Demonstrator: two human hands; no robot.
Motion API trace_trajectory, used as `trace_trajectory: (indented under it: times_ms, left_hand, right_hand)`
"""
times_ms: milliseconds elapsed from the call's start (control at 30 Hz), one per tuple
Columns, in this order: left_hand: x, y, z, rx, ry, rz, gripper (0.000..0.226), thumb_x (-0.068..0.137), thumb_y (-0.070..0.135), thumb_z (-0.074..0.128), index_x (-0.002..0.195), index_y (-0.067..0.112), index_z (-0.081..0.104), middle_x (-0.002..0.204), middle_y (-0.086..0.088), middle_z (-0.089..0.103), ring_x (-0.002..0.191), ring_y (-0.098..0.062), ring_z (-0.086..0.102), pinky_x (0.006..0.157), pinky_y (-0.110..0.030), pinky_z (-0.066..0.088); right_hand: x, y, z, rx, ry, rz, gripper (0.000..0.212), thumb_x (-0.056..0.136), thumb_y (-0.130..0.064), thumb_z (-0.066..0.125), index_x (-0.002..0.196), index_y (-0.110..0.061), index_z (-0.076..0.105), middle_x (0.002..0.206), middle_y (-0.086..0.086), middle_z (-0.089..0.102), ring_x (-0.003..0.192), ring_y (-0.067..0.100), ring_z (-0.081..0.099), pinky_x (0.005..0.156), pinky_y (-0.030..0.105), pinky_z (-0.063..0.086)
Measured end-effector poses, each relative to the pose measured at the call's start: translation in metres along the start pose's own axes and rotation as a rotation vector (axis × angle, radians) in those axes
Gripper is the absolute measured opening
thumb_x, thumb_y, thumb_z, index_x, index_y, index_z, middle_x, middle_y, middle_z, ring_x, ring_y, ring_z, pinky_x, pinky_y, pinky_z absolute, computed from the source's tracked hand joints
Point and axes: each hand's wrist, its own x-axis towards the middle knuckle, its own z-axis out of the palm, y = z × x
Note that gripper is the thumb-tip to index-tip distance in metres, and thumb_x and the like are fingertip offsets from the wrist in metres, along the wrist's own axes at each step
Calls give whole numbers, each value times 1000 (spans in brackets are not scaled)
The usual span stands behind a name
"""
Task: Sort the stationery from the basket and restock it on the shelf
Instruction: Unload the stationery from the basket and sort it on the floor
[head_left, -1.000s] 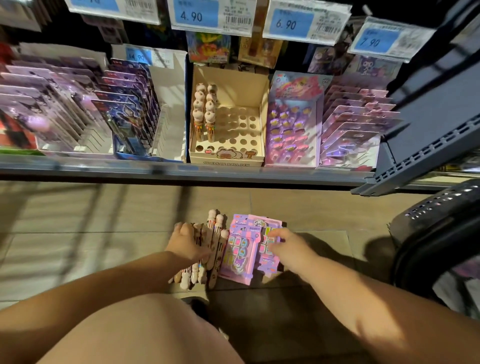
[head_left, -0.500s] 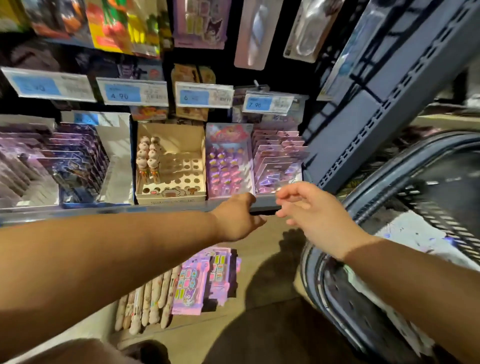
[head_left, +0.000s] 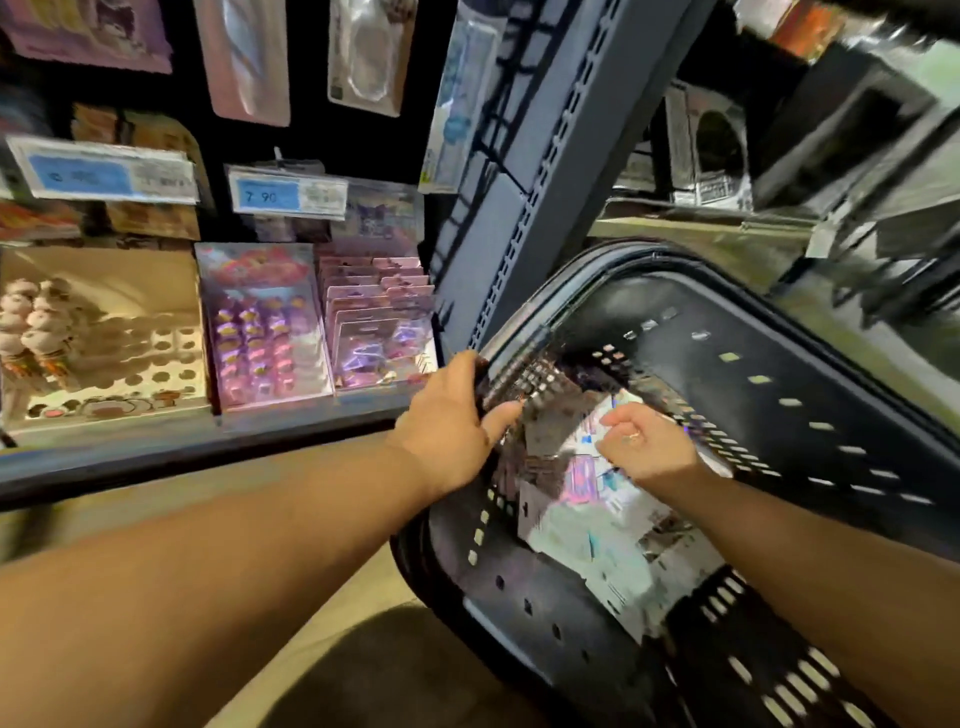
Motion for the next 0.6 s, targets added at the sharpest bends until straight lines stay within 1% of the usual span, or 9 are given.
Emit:
trace_trajectory:
  times_ms: [67,133,200,267,333,400,433,533,600]
  left_hand:
    - [0,-8,8,-70,19,10,62,89,55,54,137,23,31,136,-9,49,124,-30,48,105,-50,39]
    - [1,-12,12,-90,31,23,62,90,51,55,139,22,30,137,-9,47,126,-27,46,108,-47,37]
    - [1,-14,13,-91,44,40,67,87,56,52,140,20,30,137,-9,47,126,-24,46,109,-44,37]
    - [1,-15,13,-89,62,60,75,83,68,46,139,22,30,135,-8,48,124,-24,46,108,-43,37]
    - [1,-15,14,-100,61,69,74,84,70,44,139,23,28,135,-6,46,125,-24,46,109,-42,36]
    - [-1,-14,14,-121,45,71,76,78,68,44,139,25,27,135,-3,46,123,-22,48,109,-43,36]
    - [-2,-14,13,-130,46,75,76,76,67,44,138,27,27,134,-2,46,121,-22,49,108,-44,37]
    - [-1,-16,17,-154,68,113,60,85,67,45,132,34,27,130,-1,48,116,-24,53,105,-47,41]
    - [0,-18,20,-144,99,128,56,88,64,47,131,35,28,129,0,49,115,-24,53,104,-44,42]
  right_hand:
    - [12,26,2,-42,-108,103,26,73,-24,75,92,-25,56,79,-3,54,77,18,53,77,26,40]
    - [17,44,7,-238,-281,180,34,82,-24,73,111,-18,58,99,1,56,97,23,56,81,26,41]
    - [14,60,12,-474,-428,203,46,88,-32,67,127,-12,54,118,6,58,117,27,55,94,29,41]
    - [5,73,16,-570,-500,276,53,89,-34,64,134,-12,47,131,11,55,123,29,52,100,34,42]
    - [-2,90,19,-615,-600,343,60,88,-33,66,139,-11,41,139,12,49,124,27,50,102,33,42]
    - [-6,104,20,-637,-618,389,70,85,-41,69,140,-11,38,140,11,47,125,26,47,102,33,41]
    - [-7,108,18,-629,-593,408,72,84,-43,70,140,-12,39,140,10,46,126,26,47,102,33,41]
    - [5,116,5,-624,-483,408,65,89,-37,65,142,-11,38,143,9,43,129,27,44,104,33,37]
    - [22,115,-2,-685,-386,401,66,91,-38,60,144,-11,32,145,13,37,131,31,40,106,35,37]
